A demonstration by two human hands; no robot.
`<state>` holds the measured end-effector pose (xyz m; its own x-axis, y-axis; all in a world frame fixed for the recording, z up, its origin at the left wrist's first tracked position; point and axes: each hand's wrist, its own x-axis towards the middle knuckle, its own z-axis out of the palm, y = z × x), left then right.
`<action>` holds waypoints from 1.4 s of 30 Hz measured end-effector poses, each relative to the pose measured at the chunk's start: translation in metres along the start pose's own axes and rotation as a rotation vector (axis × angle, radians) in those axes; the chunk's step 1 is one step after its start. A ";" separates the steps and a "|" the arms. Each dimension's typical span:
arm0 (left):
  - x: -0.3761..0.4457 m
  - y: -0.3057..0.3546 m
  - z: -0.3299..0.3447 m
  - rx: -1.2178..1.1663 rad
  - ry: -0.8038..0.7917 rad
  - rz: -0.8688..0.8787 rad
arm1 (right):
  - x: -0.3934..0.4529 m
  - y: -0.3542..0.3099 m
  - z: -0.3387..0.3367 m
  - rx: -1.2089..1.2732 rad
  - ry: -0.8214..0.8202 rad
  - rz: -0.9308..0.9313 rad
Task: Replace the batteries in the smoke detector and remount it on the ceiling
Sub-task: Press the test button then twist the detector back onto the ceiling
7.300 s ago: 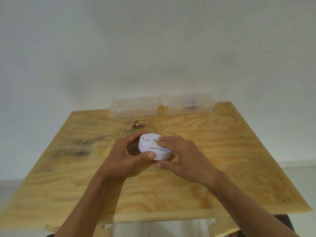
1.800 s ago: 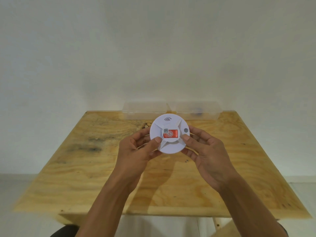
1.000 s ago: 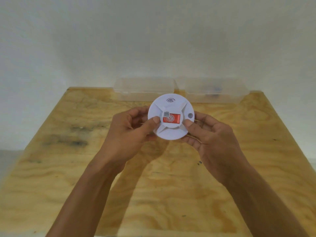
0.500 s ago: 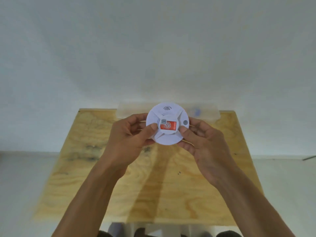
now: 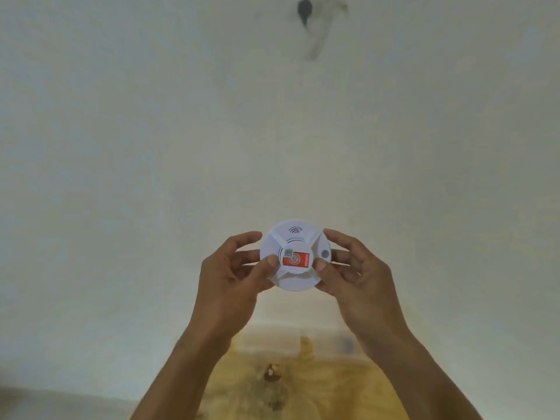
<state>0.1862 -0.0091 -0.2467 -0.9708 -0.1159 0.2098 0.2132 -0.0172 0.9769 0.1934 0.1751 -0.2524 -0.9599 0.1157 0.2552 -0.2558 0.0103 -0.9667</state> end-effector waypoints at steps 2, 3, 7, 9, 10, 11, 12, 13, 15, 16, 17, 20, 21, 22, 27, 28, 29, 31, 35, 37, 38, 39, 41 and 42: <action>0.013 0.022 -0.007 0.005 -0.006 0.049 | 0.009 -0.020 0.011 -0.041 0.018 -0.080; 0.019 0.032 -0.009 0.000 -0.010 0.068 | 0.014 -0.029 0.015 -0.056 0.032 -0.108; 0.052 0.068 -0.006 -0.010 -0.031 0.162 | 0.044 -0.067 0.022 -0.093 0.085 -0.212; 0.069 0.086 0.001 -0.020 -0.045 0.198 | 0.059 -0.084 0.020 -0.083 0.106 -0.254; 0.077 0.095 0.004 -0.026 -0.053 0.214 | 0.067 -0.093 0.018 -0.079 0.115 -0.274; 0.084 0.103 0.007 -0.031 -0.062 0.232 | 0.074 -0.102 0.017 -0.077 0.124 -0.293; 0.091 0.112 0.010 -0.035 -0.073 0.252 | 0.081 -0.110 0.016 -0.074 0.131 -0.312; 0.097 0.120 0.012 -0.040 -0.084 0.270 | 0.088 -0.117 0.015 -0.073 0.139 -0.328; 0.109 0.131 0.016 -0.060 -0.098 0.286 | 0.101 -0.127 0.013 -0.075 0.157 -0.351; 0.113 0.134 0.018 -0.071 -0.102 0.286 | 0.106 -0.129 0.013 -0.071 0.163 -0.358; 0.117 0.135 0.020 -0.080 -0.103 0.283 | 0.110 -0.130 0.012 -0.065 0.166 -0.362; 0.126 0.137 0.024 -0.092 -0.094 0.267 | 0.122 -0.130 0.015 -0.063 0.182 -0.369; 0.130 0.138 0.026 -0.098 -0.089 0.263 | 0.126 -0.130 0.016 -0.069 0.190 -0.373; 0.134 0.140 0.027 -0.105 -0.083 0.260 | 0.132 -0.130 0.017 -0.076 0.197 -0.378; 0.163 0.163 0.032 -0.111 -0.054 0.289 | 0.168 -0.149 0.022 -0.103 0.227 -0.410; 0.170 0.169 0.034 -0.113 -0.056 0.296 | 0.176 -0.154 0.022 -0.096 0.228 -0.414; 0.177 0.174 0.035 -0.121 -0.057 0.299 | 0.184 -0.159 0.023 -0.088 0.226 -0.416; 0.189 0.184 0.037 -0.142 -0.058 0.306 | 0.199 -0.168 0.024 -0.077 0.234 -0.426; 0.213 0.201 0.044 -0.172 -0.056 0.339 | 0.222 -0.187 0.027 -0.040 0.275 -0.463; 0.223 0.209 0.047 -0.184 -0.056 0.360 | 0.231 -0.196 0.028 -0.038 0.284 -0.477; 0.228 0.213 0.048 -0.191 -0.057 0.368 | 0.236 -0.200 0.029 -0.038 0.284 -0.481; 0.232 0.215 0.049 -0.196 -0.056 0.374 | 0.241 -0.202 0.029 -0.040 0.284 -0.484; 0.238 0.218 0.052 -0.193 -0.046 0.387 | 0.248 -0.206 0.029 -0.048 0.292 -0.482; 0.241 0.218 0.053 -0.190 -0.038 0.391 | 0.251 -0.207 0.030 -0.053 0.295 -0.482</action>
<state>-0.0072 0.0121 0.0191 -0.8157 -0.1133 0.5673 0.5785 -0.1621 0.7994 0.0024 0.1726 0.0125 -0.6615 0.3581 0.6590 -0.6437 0.1799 -0.7438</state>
